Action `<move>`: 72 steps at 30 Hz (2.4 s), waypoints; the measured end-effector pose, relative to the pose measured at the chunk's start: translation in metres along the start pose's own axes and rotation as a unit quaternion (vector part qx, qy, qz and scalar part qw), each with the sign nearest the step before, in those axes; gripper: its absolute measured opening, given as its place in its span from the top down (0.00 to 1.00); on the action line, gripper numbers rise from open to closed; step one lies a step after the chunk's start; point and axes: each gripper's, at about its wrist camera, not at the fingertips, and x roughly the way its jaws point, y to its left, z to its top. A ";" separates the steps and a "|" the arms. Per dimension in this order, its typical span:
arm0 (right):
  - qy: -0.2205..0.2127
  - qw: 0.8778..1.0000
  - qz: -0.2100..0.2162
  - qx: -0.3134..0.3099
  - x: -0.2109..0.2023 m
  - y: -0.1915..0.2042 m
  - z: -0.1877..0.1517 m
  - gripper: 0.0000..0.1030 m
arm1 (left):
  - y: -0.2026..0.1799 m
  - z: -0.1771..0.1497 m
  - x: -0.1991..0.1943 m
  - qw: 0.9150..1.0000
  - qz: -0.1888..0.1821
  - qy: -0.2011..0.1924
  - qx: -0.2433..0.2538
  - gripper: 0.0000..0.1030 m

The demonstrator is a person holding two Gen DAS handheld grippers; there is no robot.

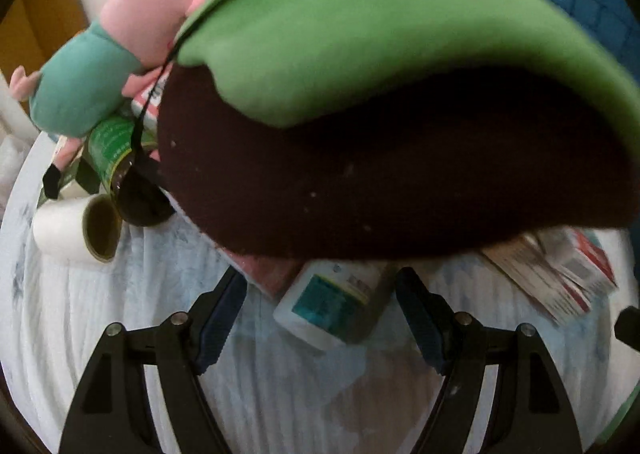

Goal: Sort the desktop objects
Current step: 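Grasp the white pill bottle with the left gripper while the right grasps a slim white box, then carry the pill bottle and slim box over the blue bin and release both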

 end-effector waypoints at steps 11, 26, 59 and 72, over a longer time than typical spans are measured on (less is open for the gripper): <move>0.026 0.999 0.040 -0.008 0.026 0.006 -0.011 0.15 | -0.003 -0.034 -0.023 1.000 -0.009 0.009 -0.007 0.53; 0.003 0.998 0.055 -0.031 0.029 0.018 -0.009 0.79 | -0.026 -0.067 -0.044 1.000 -0.003 0.025 0.005 0.54; -0.022 0.995 0.077 -0.053 -0.033 0.034 -0.023 0.83 | 0.003 -0.031 -0.075 1.000 -0.018 -0.008 -0.016 0.67; -0.092 0.991 0.078 -0.060 -0.091 0.040 -0.008 0.83 | -0.034 0.002 -0.153 0.995 -0.010 -0.094 0.022 0.67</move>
